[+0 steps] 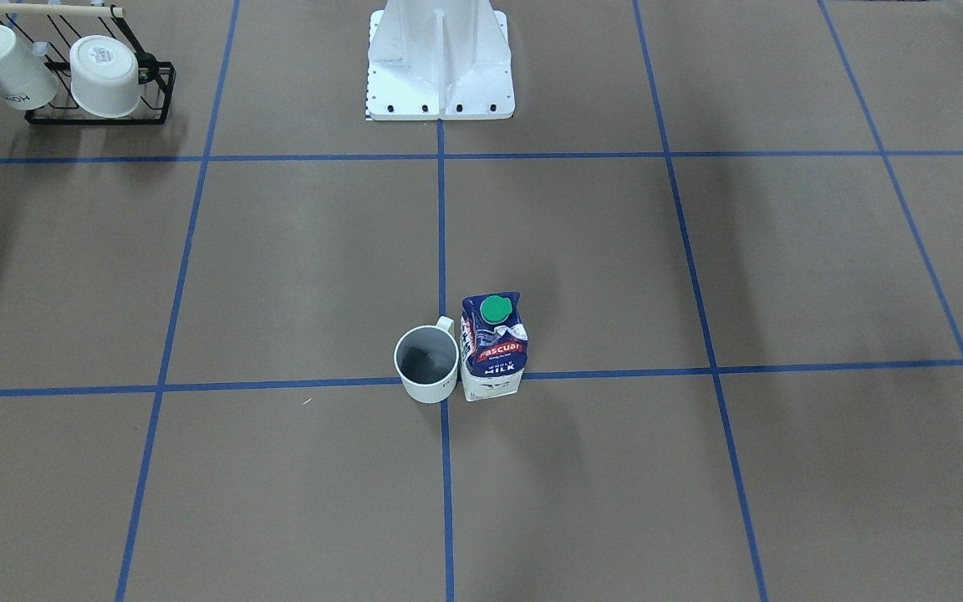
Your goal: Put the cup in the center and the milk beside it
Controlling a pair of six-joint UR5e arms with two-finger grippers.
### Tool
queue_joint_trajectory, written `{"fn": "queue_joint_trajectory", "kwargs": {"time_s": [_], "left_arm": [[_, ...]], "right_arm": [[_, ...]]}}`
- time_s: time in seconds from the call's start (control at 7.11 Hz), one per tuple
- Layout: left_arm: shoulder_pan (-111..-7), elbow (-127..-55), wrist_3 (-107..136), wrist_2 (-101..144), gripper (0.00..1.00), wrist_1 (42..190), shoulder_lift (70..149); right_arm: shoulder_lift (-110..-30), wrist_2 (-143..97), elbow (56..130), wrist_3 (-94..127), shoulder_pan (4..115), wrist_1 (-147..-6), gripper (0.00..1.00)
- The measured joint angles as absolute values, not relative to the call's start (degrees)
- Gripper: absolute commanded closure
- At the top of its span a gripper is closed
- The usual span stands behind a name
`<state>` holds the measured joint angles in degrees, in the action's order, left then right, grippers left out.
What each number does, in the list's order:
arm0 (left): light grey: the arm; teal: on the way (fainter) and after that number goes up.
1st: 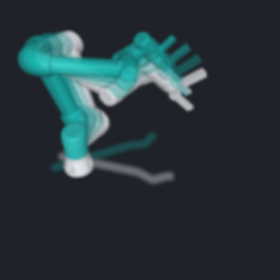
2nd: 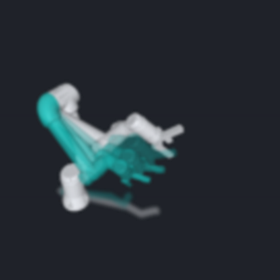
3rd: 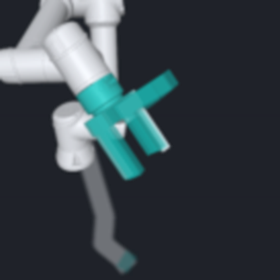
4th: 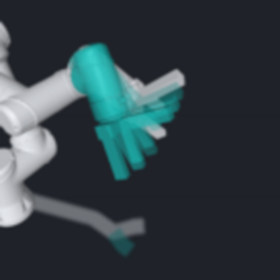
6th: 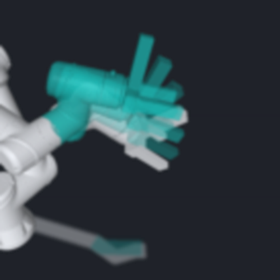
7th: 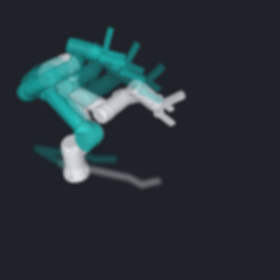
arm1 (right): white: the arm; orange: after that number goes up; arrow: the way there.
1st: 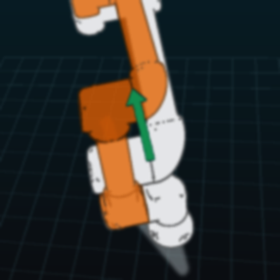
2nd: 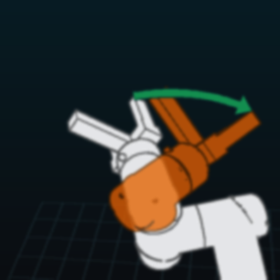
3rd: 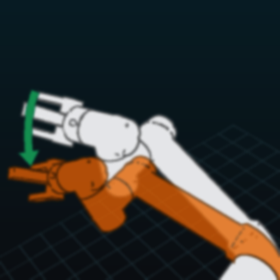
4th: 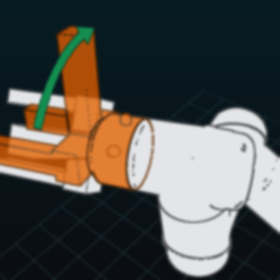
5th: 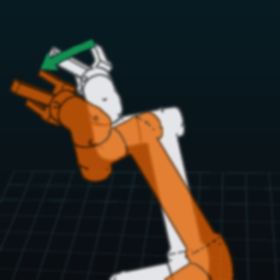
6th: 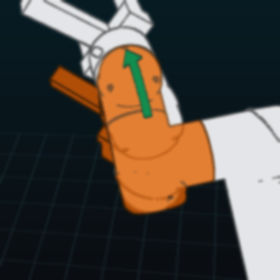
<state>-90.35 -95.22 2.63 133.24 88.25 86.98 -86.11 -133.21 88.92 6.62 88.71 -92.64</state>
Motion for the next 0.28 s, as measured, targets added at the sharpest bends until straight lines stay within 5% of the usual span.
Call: {"fn": "queue_joint_trajectory", "kwargs": {"time_s": [0.28], "left_arm": [[-90.35,-95.07,2.64,133.24,0.02,88.24,87.01]], "right_arm": [[-86.31,-133.24,89.08,6.59,88.90,-92.55,0.00]]}}
